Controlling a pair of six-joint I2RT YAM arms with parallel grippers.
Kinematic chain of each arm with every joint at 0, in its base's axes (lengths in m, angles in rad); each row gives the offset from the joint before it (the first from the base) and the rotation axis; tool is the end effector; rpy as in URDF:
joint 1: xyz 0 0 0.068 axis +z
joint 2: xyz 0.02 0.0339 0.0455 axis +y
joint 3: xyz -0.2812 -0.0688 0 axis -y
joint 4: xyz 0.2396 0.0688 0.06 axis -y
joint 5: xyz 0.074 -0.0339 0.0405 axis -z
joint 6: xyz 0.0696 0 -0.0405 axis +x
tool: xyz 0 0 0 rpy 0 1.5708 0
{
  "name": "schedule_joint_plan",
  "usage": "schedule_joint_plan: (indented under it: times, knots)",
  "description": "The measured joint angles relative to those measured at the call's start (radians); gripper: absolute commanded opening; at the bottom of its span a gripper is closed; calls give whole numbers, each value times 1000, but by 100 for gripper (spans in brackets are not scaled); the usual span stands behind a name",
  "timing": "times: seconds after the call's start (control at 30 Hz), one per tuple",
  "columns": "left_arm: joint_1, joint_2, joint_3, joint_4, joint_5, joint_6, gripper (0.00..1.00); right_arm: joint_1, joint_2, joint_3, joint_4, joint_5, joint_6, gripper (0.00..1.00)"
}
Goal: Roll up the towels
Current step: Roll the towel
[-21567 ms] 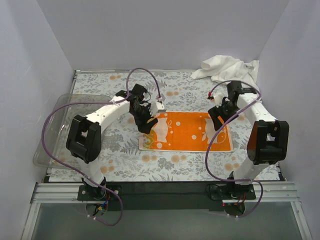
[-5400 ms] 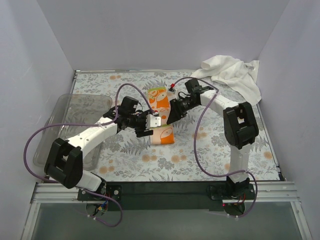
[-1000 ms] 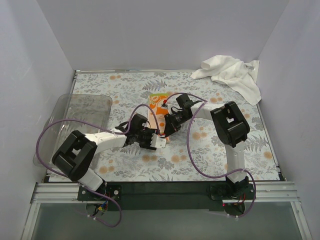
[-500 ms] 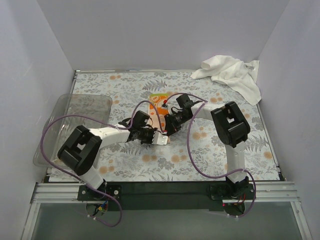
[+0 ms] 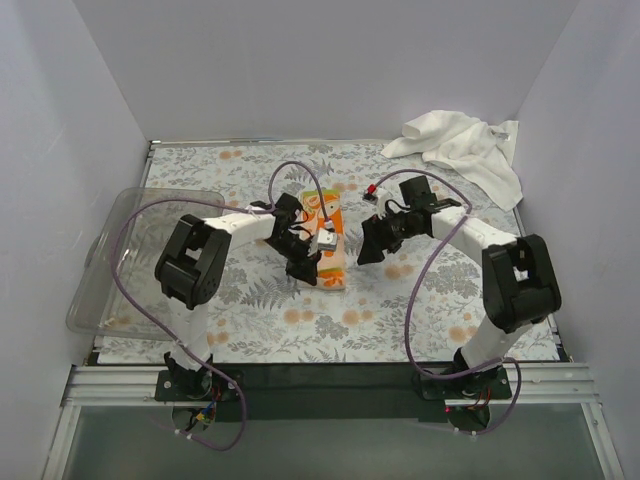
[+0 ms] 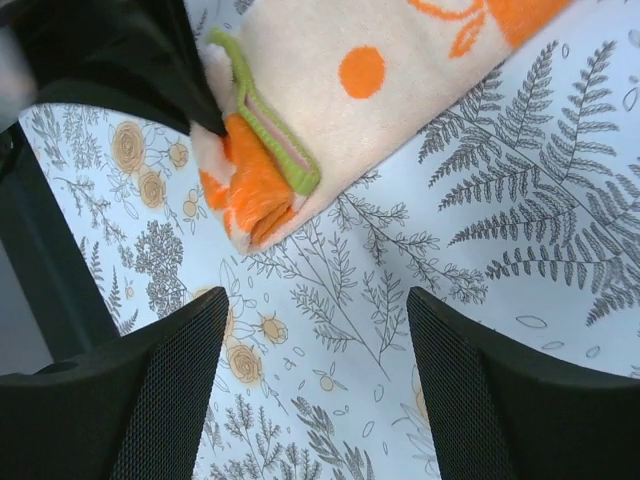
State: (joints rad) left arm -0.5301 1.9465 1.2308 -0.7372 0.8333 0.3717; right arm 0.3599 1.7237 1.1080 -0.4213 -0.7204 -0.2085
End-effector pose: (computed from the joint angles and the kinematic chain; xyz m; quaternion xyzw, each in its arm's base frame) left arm 0.2824 -0.2252 0.1432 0.4193 0.8112 -0.4070 0.0217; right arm 0.3183 0.1688 0.1933 -0.3423 0.8404 0.3577 0.2204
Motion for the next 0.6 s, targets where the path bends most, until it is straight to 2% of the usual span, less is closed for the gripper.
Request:
schedule_joint_plan:
  times: [0.1,0.23,0.43,0.6]
  knots:
    - [34,91,92,-109,63,-40,6,11,-120,-45,2,31,-46,67]
    - [66,198,200,-230,134,-93,10,105,-202,-66,17,87,-107,66]
    - [89,307,312,-359,195,-144,11,278,-199,-104,80,190,-189,62]
    - [94,341,348,-407,210,-153,13,388,-129,-110,185,280,-249,61]
